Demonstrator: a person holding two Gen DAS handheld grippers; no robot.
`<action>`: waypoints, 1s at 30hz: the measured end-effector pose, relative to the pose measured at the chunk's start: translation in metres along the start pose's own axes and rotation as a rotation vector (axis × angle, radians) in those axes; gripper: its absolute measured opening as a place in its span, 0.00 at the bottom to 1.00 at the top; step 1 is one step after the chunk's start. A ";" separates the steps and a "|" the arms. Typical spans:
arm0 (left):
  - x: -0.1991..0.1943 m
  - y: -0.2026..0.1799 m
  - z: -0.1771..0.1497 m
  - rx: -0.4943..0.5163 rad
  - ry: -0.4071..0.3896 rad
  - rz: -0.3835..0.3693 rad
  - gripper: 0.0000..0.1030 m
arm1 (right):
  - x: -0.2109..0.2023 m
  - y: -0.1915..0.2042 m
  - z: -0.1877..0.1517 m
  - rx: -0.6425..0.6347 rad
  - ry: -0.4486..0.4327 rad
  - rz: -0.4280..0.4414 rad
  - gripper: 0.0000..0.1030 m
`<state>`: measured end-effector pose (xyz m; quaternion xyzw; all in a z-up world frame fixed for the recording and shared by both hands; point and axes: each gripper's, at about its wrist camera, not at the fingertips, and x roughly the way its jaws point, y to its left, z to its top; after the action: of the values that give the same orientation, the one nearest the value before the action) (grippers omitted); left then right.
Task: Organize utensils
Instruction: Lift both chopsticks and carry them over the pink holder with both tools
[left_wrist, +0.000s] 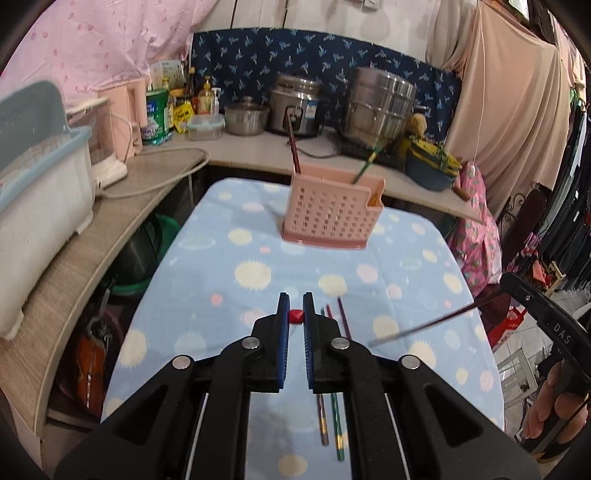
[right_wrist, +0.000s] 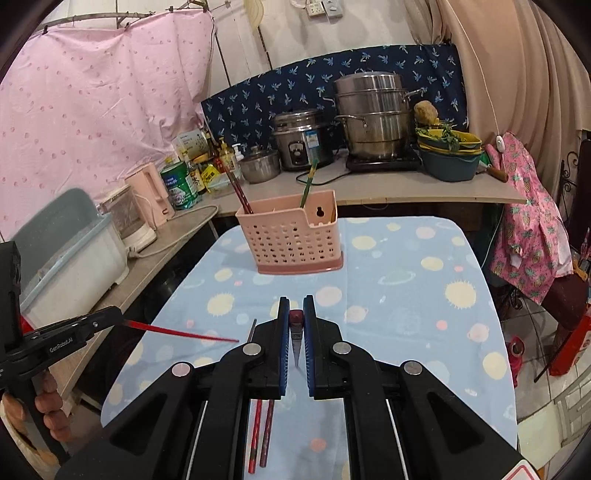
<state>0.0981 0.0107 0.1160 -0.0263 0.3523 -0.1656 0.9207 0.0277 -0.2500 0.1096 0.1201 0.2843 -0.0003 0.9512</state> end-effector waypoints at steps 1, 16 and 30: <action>0.001 0.000 0.005 0.000 -0.009 0.001 0.07 | 0.003 -0.001 0.005 0.004 -0.008 0.002 0.07; 0.025 -0.011 0.089 0.029 -0.119 0.023 0.07 | 0.034 -0.002 0.068 0.022 -0.081 0.038 0.07; 0.034 -0.038 0.202 0.022 -0.286 0.009 0.07 | 0.061 0.006 0.188 0.052 -0.245 0.053 0.07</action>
<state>0.2435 -0.0497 0.2521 -0.0377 0.2158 -0.1599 0.9625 0.1812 -0.2829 0.2299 0.1513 0.1628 0.0028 0.9750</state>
